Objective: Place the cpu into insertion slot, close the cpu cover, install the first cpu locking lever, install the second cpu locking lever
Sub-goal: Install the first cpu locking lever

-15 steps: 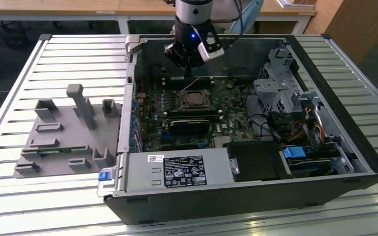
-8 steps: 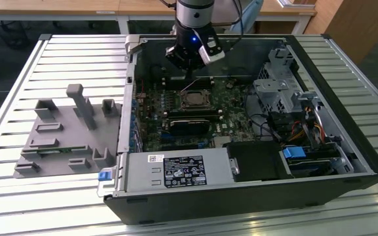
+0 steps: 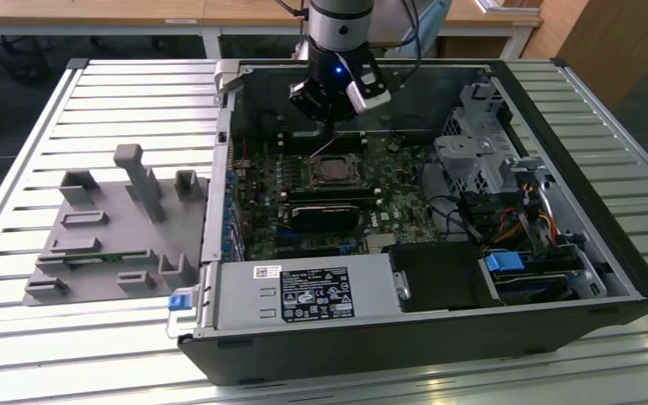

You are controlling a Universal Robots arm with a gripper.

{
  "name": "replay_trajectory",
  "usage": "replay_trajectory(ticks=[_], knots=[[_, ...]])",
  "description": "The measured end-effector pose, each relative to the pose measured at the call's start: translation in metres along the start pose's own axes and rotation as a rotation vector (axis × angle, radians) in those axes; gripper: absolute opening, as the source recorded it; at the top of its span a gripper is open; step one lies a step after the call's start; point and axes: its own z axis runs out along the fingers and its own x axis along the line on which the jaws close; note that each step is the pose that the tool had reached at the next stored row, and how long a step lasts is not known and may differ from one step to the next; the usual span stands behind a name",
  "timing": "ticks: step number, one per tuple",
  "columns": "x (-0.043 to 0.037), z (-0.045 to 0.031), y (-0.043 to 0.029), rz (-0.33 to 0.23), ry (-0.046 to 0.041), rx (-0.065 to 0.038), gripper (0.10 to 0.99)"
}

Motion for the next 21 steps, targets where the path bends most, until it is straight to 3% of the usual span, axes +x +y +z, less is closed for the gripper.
replay_trajectory(ticks=[8,21], knots=[[-0.0030,0.0044,-0.0021,0.000,0.0001,0.000,0.106],[-0.0169,0.0166,-0.0026,0.000,0.0002,0.000,0.106]])
